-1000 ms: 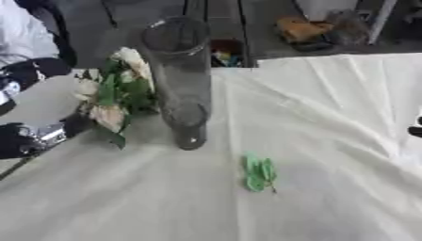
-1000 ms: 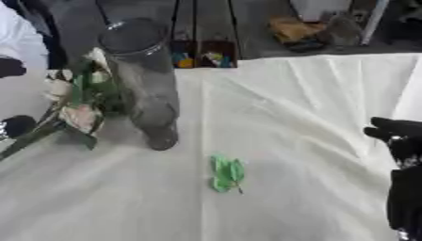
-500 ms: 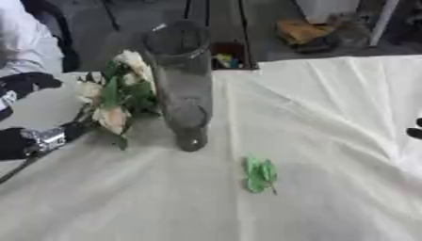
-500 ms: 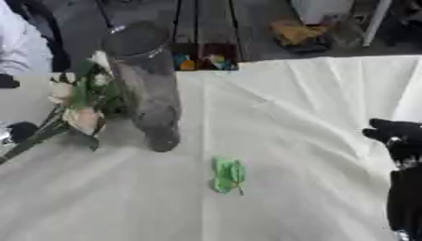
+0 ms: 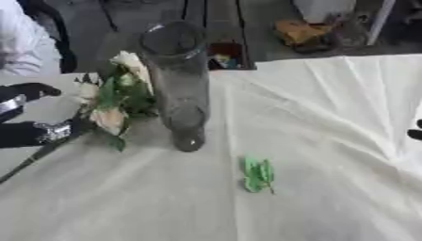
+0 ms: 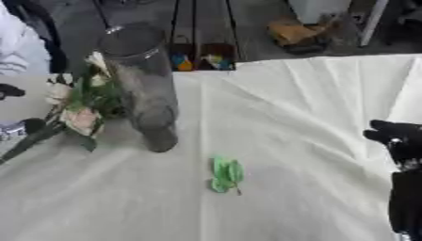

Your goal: Arrange flowers into the vase.

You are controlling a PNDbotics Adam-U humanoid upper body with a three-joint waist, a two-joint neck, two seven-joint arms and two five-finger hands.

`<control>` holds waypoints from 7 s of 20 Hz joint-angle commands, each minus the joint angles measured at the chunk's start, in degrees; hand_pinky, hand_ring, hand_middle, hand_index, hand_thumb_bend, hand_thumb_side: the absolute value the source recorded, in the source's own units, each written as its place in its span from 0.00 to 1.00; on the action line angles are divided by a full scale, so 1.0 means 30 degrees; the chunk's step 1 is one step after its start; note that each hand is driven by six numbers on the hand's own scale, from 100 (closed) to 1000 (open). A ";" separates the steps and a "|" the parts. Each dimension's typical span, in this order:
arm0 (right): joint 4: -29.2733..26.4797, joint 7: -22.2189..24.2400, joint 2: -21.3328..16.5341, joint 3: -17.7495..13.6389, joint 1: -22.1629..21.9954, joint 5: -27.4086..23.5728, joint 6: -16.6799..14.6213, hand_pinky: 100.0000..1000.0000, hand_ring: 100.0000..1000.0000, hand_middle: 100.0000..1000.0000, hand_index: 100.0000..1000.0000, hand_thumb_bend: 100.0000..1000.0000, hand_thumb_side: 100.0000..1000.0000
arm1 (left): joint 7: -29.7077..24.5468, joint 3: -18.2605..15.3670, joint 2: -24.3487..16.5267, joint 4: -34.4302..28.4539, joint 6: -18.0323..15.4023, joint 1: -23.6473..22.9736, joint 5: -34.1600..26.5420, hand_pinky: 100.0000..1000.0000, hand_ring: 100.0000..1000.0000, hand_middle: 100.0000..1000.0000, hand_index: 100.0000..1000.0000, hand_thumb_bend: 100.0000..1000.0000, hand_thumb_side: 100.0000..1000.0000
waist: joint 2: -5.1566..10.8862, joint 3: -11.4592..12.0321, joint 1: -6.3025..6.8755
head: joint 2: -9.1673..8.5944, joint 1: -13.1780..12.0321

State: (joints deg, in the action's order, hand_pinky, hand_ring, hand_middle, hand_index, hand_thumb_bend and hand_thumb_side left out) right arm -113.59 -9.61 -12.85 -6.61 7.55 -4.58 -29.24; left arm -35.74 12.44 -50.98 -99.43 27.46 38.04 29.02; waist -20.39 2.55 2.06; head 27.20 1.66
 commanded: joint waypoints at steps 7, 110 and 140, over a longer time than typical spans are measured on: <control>-0.0335 0.0122 -0.0235 0.0121 -0.0032 0.0076 -0.0056 0.64 0.69 0.55 0.64 0.00 1.00 | -0.1328 0.0134 -0.0270 0.2646 -0.1068 0.1622 0.0722 0.93 1.00 1.00 1.00 0.49 0.81 | 0.0440 -0.0308 0.0039 | -0.0095 -0.0746; -0.0335 0.1627 0.0770 0.1007 0.0251 0.0377 0.1333 0.68 0.71 0.53 0.59 0.00 1.00 | -0.0021 -0.0104 0.3228 1.2589 -0.2994 0.4524 0.5953 0.55 0.70 0.76 0.90 0.18 0.60 | -0.0644 -0.1271 0.0150 | -0.1092 -0.1291; -0.0335 0.1541 0.1037 0.0996 0.0230 0.0708 0.1820 0.68 0.71 0.52 0.57 0.00 1.00 | 0.2098 0.0557 0.4019 1.3776 -0.2426 0.4670 0.6049 0.21 0.34 0.40 0.53 0.05 0.41 | -0.0779 -0.1397 0.0116 | -0.1173 -0.1340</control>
State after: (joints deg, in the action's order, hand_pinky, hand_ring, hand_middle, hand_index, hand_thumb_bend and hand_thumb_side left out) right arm -113.59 -4.85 -9.63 -3.48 8.04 -2.82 -23.90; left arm -29.59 13.04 -39.26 -59.45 20.20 52.43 46.86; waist -23.36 -1.57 2.66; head 24.36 -2.25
